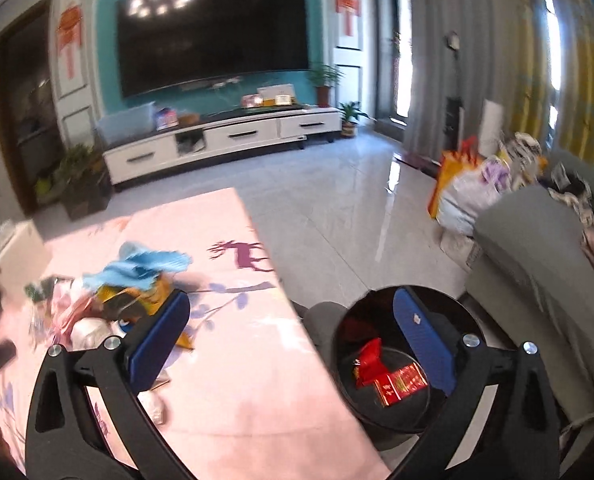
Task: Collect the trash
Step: 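Move both tools back from the bin to the table, then grasp the white ointment box with the right tool while the left tool grasps the pink plastic bag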
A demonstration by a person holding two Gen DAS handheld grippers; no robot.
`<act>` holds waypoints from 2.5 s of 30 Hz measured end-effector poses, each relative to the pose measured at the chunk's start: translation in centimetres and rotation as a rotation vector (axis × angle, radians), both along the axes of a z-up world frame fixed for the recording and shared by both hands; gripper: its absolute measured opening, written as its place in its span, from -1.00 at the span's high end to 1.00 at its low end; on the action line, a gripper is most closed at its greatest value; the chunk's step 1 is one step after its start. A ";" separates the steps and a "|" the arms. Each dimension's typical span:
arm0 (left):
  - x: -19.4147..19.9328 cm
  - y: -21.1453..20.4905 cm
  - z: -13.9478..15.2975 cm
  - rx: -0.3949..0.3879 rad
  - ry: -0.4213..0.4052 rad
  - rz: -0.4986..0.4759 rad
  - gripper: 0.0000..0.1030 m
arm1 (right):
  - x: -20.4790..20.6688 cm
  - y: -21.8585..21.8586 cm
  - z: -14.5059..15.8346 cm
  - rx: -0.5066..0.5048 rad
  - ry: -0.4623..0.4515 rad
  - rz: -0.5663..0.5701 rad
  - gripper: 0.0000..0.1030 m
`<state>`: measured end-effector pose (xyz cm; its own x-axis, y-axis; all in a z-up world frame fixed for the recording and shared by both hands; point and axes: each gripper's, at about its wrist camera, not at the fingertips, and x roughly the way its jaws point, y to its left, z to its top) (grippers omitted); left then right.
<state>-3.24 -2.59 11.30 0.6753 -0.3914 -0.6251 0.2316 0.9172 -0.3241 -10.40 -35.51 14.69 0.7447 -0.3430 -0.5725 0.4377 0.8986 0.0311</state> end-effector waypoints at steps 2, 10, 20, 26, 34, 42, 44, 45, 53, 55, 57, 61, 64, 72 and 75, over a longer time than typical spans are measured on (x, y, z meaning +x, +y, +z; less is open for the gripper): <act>1.0 2.8 -0.6 -0.022 0.027 0.087 -0.94 | 0.9 1.6 -0.2 0.006 0.003 0.044 -0.93; 3.2 9.9 -3.9 -0.075 0.137 0.241 -0.94 | 6.0 6.7 -3.4 0.166 0.073 0.246 -0.93; 4.8 7.4 -6.6 -0.103 0.180 0.131 -0.93 | 10.5 12.4 -10.1 0.239 0.267 0.417 -0.71; 6.0 3.5 -8.0 -0.070 0.189 0.037 -0.89 | 12.1 13.0 -12.5 0.204 0.349 0.424 -0.56; 6.7 0.8 -10.1 -0.046 0.236 -0.009 -0.56 | 13.8 13.5 -14.1 0.159 0.393 0.423 -0.21; 6.7 0.5 -11.4 -0.099 0.272 0.021 -0.04 | 14.1 14.4 -14.8 0.080 0.414 0.426 0.10; 6.5 0.7 -11.5 -0.115 0.279 0.032 0.01 | 13.9 14.5 -14.8 0.090 0.415 0.434 0.11; 6.3 0.7 -11.4 -0.116 0.278 0.038 0.04 | 13.7 14.5 -14.8 0.098 0.415 0.439 0.11; 3.9 1.3 -9.3 -0.091 0.265 0.069 0.06 | 11.6 14.4 -12.5 0.151 0.352 0.472 0.21; 3.0 1.4 -8.1 -0.054 0.237 0.066 0.06 | 11.0 14.1 -11.7 0.172 0.331 0.481 0.25; 2.1 1.7 -6.9 -0.033 0.197 0.059 0.06 | 10.4 13.9 -11.1 0.183 0.313 0.490 0.27; 0.7 1.9 -5.0 -0.021 0.138 0.047 0.05 | 10.1 14.5 -10.7 0.178 0.309 0.503 0.28; 0.0 1.9 -3.8 -0.009 0.109 0.046 0.05 | 10.0 14.9 -10.6 0.188 0.305 0.516 0.28; -1.1 3.1 -1.8 -0.030 0.086 0.037 0.01 | 8.9 14.9 -8.7 0.258 0.232 0.554 0.28; -1.6 3.3 -1.1 -0.030 0.068 0.029 0.01 | 8.3 14.5 -7.7 0.290 0.194 0.558 0.28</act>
